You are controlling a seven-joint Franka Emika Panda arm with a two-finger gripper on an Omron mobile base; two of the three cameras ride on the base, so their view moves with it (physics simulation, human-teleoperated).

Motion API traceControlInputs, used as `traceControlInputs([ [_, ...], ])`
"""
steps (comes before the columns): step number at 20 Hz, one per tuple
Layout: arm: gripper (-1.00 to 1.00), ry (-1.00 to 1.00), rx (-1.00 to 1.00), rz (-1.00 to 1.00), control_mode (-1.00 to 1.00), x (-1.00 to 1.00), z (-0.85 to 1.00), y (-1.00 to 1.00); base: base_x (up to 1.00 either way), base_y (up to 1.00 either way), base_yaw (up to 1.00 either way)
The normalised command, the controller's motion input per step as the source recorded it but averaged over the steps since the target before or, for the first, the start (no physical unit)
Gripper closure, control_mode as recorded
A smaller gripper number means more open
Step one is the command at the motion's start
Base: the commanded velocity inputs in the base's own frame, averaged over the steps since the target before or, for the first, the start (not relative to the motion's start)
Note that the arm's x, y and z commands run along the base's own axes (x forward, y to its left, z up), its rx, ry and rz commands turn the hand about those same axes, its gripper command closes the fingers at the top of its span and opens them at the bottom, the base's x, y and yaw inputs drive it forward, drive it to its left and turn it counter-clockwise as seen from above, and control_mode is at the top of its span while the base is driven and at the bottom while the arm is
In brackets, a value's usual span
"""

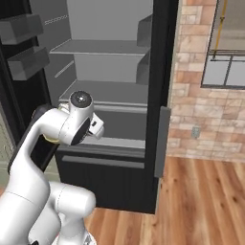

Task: Move the glass cup from next to the sink to the open cabinet. Then, move the bowl with the cucumber to the fridge to clear the area for faucet cleaning.

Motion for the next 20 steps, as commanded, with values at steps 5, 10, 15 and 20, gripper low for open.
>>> traceControlInputs([
  [5,1.00,0.00,0.00,0.00,1.00,0.00,0.00,0.00,0.87,0.15,-0.09],
  [10,1.00,0.00,0.00,0.00,1.00,0.00,0.00,0.00,0.89,0.25,-0.08],
  [15,1.00,0.00,0.00,0.00,1.00,0.00,0.00,0.00,0.65,0.13,-0.05],
  [20,1.00,0.00,0.04,-0.15,-1.00,0.13,0.13,0.13,0.09,0.00,-0.01],
])
